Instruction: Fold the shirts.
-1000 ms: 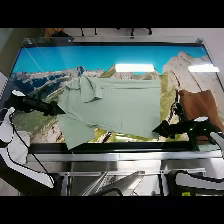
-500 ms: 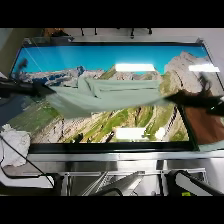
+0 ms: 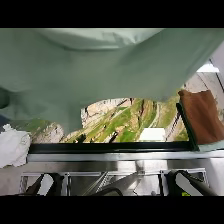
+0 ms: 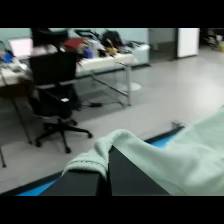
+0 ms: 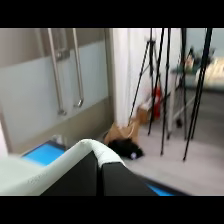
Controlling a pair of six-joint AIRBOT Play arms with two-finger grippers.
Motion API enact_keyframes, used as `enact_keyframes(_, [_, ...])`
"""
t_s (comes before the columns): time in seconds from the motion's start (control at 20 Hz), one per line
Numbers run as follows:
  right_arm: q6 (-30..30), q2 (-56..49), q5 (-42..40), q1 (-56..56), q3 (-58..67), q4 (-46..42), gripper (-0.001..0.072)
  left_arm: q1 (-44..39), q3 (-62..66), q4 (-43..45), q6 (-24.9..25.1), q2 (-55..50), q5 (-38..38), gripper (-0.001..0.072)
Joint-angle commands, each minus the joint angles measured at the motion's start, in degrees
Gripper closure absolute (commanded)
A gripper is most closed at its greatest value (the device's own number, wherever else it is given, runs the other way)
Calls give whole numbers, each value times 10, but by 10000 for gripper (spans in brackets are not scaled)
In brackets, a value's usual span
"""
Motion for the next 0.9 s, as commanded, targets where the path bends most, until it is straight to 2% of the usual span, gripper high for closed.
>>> enact_keyframes(0.0, [23,3,-10,0,57,-44,695,64,-24,15,-36,60,28,688])
enact_keyframes(0.1, [43,-17,21,0,49,-75,696,18,-76,17,-16,46,-3,688])
enact_keyframes(0.2, [44,-54,52,0,18,-65,696,-57,-124,31,-8,7,-32,687])
enact_keyframes(0.35, [43,-123,88,12,-56,-66,697,-208,-193,164,2,-67,-24,687])
enact_keyframes(0.5, [36,-202,83,37,-154,-89,696,-323,-261,305,-10,-176,31,687])
enact_keyframes(0.65, [20,-314,41,55,-217,-129,696,-364,-281,353,-10,-324,78,687])
enact_keyframes(0.85, [20,-469,-16,54,-205,-113,697,-363,-169,356,-44,-540,71,688])
